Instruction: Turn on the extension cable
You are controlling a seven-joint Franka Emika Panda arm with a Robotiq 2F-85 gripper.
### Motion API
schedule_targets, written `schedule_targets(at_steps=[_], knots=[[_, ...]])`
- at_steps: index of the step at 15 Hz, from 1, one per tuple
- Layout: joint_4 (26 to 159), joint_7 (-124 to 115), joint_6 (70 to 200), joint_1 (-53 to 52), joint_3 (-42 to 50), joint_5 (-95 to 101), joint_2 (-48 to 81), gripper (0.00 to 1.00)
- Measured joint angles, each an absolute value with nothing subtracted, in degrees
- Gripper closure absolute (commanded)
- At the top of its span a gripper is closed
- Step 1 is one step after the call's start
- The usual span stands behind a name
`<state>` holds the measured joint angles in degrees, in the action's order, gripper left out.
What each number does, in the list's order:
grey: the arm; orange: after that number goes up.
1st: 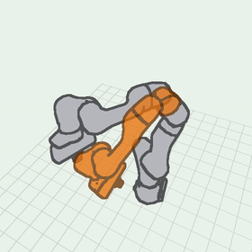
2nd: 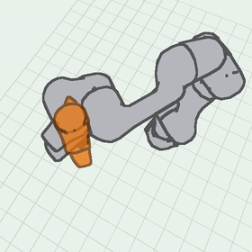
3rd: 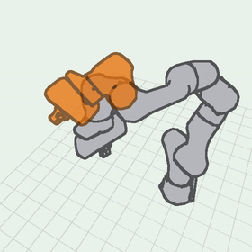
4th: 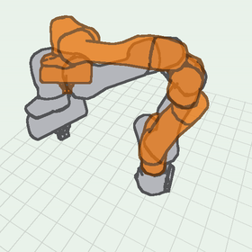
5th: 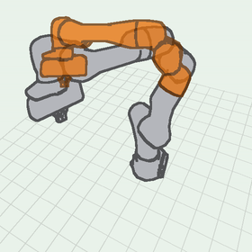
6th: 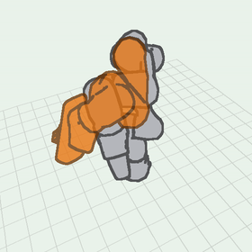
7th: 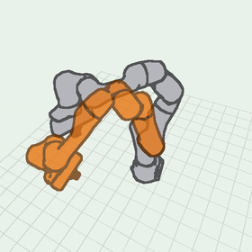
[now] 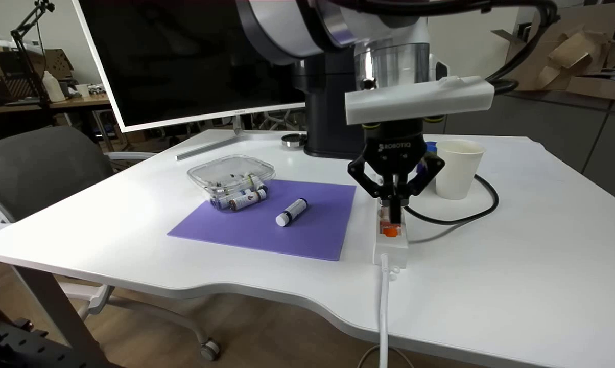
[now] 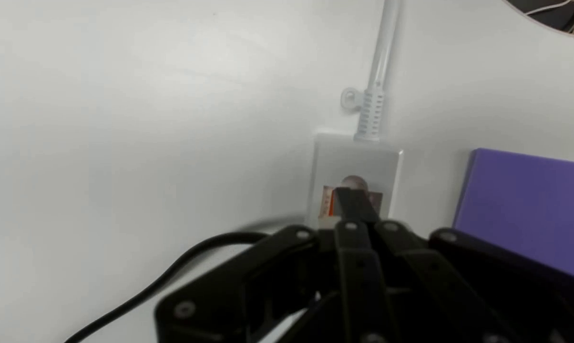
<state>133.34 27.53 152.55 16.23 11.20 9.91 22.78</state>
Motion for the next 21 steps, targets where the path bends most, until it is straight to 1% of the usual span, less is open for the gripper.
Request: schedule_targets(at_steps=[17,21], knots=[[129.46,28.21,152.52,18.19,8.74,9.84,27.67,1.0],[128.29,30.12,150.79,20.62,6.97,6.95,28.06,1.0]])
